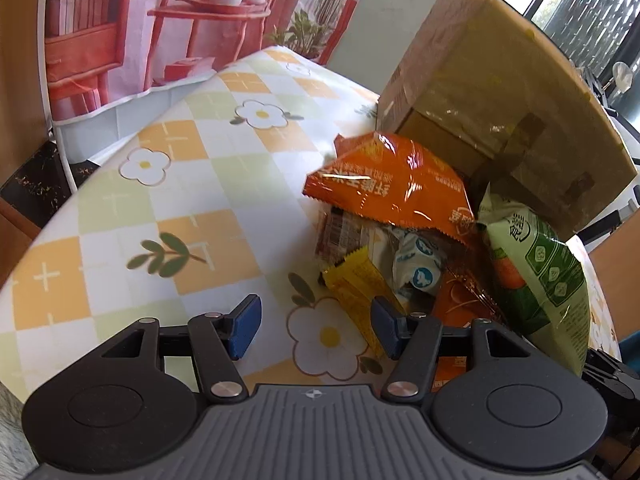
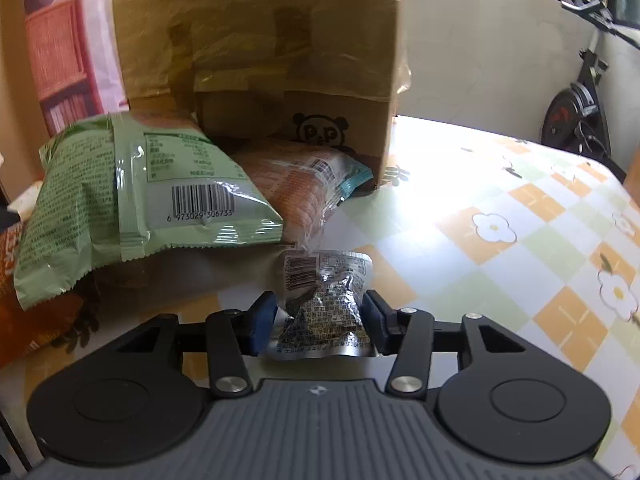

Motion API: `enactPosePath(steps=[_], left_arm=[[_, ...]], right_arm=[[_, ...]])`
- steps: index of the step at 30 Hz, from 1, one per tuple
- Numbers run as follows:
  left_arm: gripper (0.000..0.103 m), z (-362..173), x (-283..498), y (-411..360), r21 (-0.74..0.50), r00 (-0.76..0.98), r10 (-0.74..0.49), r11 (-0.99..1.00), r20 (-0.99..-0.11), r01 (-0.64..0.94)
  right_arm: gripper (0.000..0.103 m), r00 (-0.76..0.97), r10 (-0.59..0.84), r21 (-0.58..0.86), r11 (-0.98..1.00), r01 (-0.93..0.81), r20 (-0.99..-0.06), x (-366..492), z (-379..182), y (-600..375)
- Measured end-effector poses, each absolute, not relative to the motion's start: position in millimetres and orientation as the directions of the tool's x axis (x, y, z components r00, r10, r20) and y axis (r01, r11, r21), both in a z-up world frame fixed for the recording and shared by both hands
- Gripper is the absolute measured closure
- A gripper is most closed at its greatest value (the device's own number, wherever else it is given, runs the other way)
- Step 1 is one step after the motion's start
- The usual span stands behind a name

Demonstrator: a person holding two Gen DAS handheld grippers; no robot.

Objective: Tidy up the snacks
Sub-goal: 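Close the right gripper on the silver foil packet while the left gripper approaches the yellow packet, then grasp the small yellow wrapped packet with the left gripper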

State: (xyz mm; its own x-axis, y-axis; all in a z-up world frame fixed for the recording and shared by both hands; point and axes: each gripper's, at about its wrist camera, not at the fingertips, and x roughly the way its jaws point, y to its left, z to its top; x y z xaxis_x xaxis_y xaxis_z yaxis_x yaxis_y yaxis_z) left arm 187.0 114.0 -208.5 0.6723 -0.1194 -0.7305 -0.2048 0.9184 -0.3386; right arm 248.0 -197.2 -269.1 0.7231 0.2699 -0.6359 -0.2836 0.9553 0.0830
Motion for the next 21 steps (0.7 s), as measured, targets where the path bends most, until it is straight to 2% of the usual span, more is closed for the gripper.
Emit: enactPosePath(steps=[7,11,14,16,18,19,21], left_arm=[[0.040,-211.6,200.5,96.7,-0.322,0.678,-0.098,0.922,-0.729,-0.213],[0.040,-212.2,204.2,77.0,-0.263,0.681,-0.065,0.946,-0.729,-0.191],[0.041,-213.2,205.9,60.6,-0.175,0.682,-0.009,0.969,-0.732,-0.174],[0.050,-213.9,205.8,56.9,-0.150,0.689,0.015,0.972,-0.725,-0.179],[0.056,-212.4,204.7,59.2,-0.163,0.694,0.013,0.968,-0.720,-0.188],[0.063,-210.8,203.0,60.9,-0.169,0.698,0.015,0.966,-0.716,-0.194],[0.071,-207.3,199.1,64.5,-0.177,0.707,0.013,0.965,-0.707,-0.195]], right_arm=[[0.053,0.737,0.267,0.076,0.956,-0.282,-0.620,245.6,-270.0,-196.6],[0.053,0.740,0.267,0.075,0.956,-0.282,-0.617,241.9,-270.0,-197.2],[0.052,0.742,0.267,0.075,0.956,-0.282,-0.615,241.6,-270.2,-197.1],[0.052,0.742,0.268,0.076,0.956,-0.282,-0.615,241.5,-270.2,-197.1],[0.052,0.742,0.269,0.078,0.956,-0.282,-0.614,241.6,-270.1,-197.4],[0.052,0.742,0.270,0.079,0.956,-0.283,-0.614,241.7,-270.2,-197.7],[0.052,0.742,0.271,0.080,0.956,-0.283,-0.613,241.6,-270.2,-198.0]])
